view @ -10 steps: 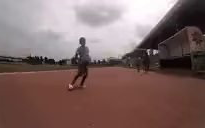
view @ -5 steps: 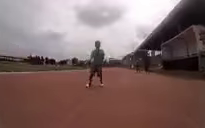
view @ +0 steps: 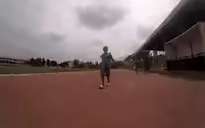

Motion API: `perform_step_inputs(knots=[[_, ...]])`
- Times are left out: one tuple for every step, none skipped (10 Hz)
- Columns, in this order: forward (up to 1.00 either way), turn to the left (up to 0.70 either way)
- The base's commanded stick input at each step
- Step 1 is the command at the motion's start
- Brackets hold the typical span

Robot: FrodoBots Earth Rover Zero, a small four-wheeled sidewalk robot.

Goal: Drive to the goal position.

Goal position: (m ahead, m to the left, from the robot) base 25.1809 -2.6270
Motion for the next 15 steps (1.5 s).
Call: perform_step_inputs(knots=[[0.7,0.0],[0.7,0.0],[0.7,0.0],[0.7,0.0],[0.7,0.0],[0.7,0.0],[0.7,0.0],[0.7,0.0],[0.7,0.0],[0.7,0.0],[0.7,0.0],[0.7,0.0],[0.7,0.0],[0.7,0.0],[0.7,0.0]])
